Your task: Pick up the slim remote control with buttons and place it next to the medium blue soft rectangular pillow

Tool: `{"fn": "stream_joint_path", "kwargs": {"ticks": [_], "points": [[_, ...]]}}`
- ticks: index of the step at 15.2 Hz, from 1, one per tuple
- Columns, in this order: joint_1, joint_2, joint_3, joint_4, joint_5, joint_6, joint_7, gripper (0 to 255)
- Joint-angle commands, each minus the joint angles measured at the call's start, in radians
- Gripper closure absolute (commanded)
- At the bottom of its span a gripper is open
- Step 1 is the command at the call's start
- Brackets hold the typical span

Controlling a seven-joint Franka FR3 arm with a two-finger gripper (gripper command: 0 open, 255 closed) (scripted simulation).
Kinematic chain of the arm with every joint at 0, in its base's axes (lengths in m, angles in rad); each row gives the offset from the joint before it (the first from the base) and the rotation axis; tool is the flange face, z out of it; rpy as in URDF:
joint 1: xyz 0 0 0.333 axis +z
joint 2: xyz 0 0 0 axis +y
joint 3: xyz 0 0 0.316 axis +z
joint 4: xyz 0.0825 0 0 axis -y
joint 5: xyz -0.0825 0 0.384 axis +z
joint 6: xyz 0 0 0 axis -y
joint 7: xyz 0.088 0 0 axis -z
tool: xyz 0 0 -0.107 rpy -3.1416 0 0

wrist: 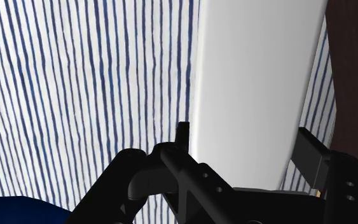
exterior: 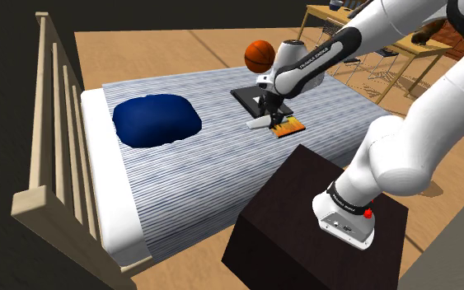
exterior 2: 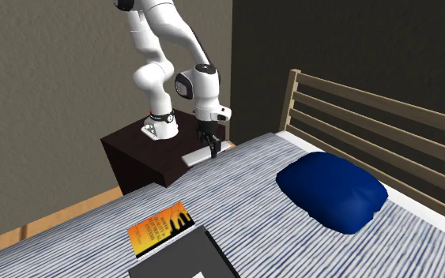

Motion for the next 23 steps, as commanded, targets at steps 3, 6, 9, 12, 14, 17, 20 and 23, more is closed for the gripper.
{"fn": "stream_joint_path", "kwargs": {"ticks": [3, 6, 9, 12, 14, 17, 20, 23], "points": [[0.056, 0.131, 0.030, 0.138, 0.137, -0.027, -0.028, 255], [0.068, 0.230, 0.060, 0.257, 0.221, -0.063, -0.050, 255], [0.065, 0.327, 0.092, 0.384, 0.283, -0.107, -0.060, 255], [0.055, 0.398, 0.115, 0.468, 0.321, -0.128, -0.066, 255], [0.048, 0.420, 0.124, 0.466, 0.338, -0.107, -0.077, 255], [0.037, 0.454, 0.139, 0.464, 0.364, -0.075, -0.095, 255], [0.025, 0.488, 0.155, 0.465, 0.390, -0.044, -0.112, 255], [0.012, 0.523, 0.173, 0.468, 0.416, -0.014, -0.130, 255]]}}
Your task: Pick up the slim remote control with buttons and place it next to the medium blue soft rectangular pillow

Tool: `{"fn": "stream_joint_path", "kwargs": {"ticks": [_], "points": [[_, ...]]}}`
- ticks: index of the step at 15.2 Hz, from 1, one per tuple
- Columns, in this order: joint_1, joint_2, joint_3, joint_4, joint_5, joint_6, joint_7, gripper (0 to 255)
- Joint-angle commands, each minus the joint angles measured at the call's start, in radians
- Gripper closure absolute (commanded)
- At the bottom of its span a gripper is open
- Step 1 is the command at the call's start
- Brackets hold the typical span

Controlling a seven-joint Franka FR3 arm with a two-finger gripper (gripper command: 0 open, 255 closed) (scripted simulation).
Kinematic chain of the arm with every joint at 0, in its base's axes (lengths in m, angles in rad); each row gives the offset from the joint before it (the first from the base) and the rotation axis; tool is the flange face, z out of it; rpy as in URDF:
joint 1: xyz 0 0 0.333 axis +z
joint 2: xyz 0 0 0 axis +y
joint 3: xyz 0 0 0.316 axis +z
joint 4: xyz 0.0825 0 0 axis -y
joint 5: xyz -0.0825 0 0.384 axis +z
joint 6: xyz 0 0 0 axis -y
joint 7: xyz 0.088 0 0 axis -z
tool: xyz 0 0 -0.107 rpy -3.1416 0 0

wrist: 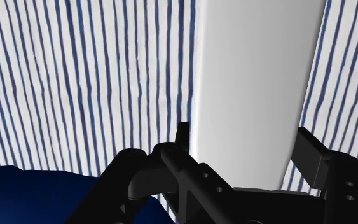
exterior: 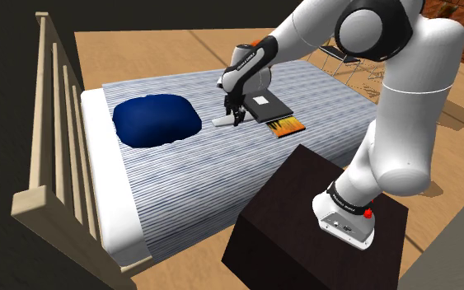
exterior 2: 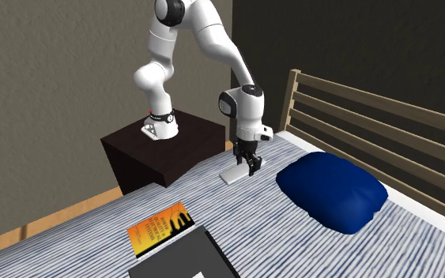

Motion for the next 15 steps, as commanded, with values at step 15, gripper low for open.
{"fn": "stream_joint_path", "kwargs": {"ticks": [15], "points": [[-0.085, 0.199, 0.110, 0.048, 0.123, 0.147, -0.085, 255]]}}
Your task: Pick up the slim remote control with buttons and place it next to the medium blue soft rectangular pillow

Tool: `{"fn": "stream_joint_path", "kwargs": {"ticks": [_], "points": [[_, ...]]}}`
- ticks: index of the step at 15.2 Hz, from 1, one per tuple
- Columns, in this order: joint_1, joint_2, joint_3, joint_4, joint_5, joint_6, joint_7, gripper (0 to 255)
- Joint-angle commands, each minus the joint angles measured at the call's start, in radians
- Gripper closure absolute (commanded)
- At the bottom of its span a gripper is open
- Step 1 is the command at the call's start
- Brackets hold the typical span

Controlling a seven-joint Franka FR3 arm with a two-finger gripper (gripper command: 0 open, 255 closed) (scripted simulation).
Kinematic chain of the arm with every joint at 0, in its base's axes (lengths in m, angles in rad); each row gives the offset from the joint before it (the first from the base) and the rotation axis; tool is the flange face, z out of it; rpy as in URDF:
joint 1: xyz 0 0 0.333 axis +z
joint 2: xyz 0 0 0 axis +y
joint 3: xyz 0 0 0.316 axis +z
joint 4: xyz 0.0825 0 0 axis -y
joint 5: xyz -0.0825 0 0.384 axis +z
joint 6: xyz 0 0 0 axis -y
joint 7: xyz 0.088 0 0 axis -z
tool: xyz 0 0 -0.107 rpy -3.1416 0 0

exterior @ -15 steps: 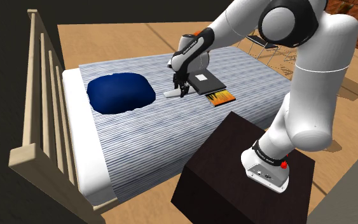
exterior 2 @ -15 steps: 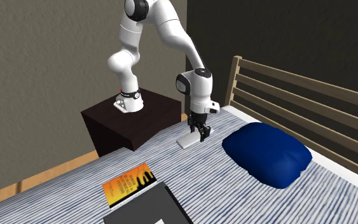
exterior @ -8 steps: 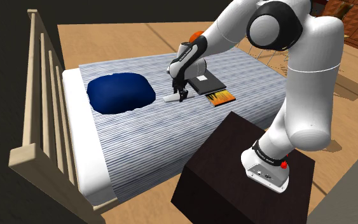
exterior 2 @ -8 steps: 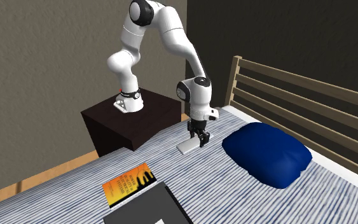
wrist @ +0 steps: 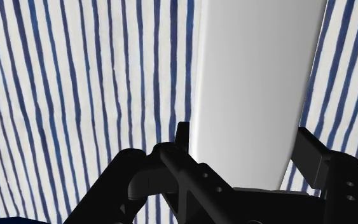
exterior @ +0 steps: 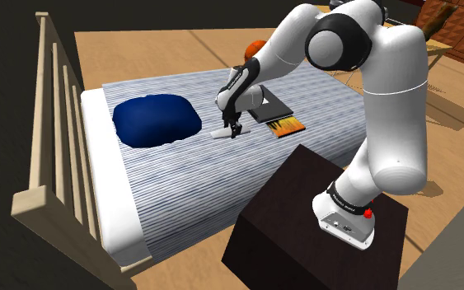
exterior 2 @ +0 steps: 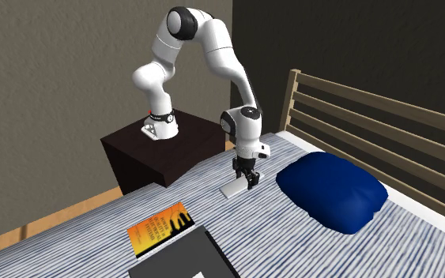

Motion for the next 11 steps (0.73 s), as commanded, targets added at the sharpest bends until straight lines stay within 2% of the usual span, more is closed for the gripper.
{"fn": "stream_joint_path", "kwargs": {"ticks": [1, 5, 11], "points": [[-0.012, 0.026, 0.014, 0.010, 0.013, 0.017, -0.010, 255], [-0.036, 0.082, 0.044, 0.033, 0.037, 0.052, -0.028, 255], [-0.036, 0.082, 0.044, 0.033, 0.037, 0.052, -0.027, 255]]}}
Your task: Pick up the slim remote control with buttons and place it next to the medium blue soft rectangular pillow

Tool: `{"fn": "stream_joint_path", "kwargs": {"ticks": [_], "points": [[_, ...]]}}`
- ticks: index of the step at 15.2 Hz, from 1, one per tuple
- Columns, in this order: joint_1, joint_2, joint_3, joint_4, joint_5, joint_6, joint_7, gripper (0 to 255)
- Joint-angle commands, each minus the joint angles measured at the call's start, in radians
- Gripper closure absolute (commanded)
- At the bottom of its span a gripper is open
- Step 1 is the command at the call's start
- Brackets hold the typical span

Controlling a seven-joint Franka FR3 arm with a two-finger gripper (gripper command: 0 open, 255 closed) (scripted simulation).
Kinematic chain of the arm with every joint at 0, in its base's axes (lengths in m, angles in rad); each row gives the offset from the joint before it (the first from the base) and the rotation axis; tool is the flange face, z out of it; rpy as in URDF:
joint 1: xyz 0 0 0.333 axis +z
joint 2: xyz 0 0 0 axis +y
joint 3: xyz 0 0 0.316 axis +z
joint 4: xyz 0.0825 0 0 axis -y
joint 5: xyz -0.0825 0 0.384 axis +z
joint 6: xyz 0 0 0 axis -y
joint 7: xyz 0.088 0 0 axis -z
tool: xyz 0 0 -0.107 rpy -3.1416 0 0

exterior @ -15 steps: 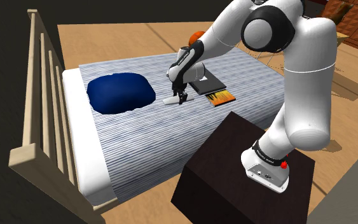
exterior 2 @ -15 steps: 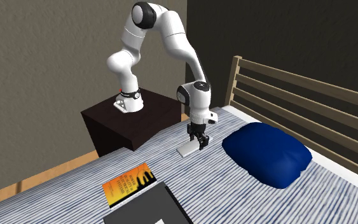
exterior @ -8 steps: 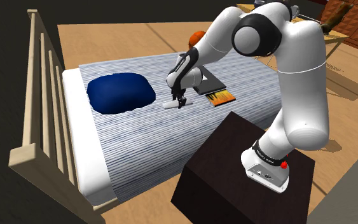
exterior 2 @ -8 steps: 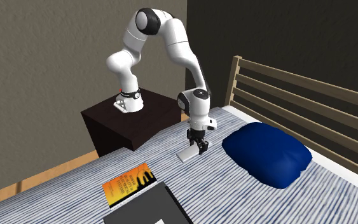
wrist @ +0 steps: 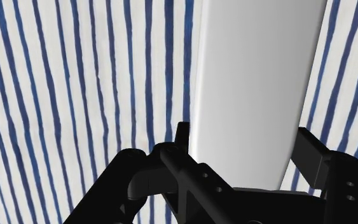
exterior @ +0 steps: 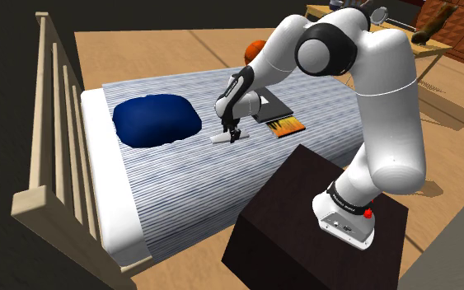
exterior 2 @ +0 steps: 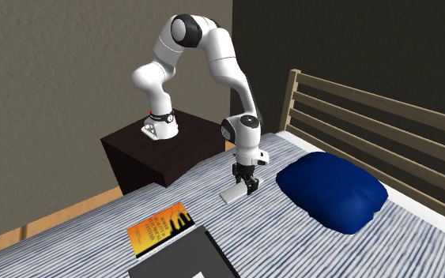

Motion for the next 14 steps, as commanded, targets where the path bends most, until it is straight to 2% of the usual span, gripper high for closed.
{"fn": "stream_joint_path", "kwargs": {"ticks": [1, 2, 3, 8, 12, 14], "points": [[0.000, 0.000, 0.000, 0.000, 0.000, 0.000, 0.000, 255], [0.000, 0.000, 0.000, 0.000, 0.000, 0.000, 0.000, 255], [0.000, 0.000, 0.000, 0.000, 0.000, 0.000, 0.000, 0], [0.000, 0.000, 0.000, 0.000, 0.000, 0.000, 0.000, 0], [0.054, -0.120, -0.067, -0.045, -0.055, -0.078, 0.041, 0], [0.054, -0.121, -0.067, -0.045, -0.056, -0.078, 0.041, 0]]}}
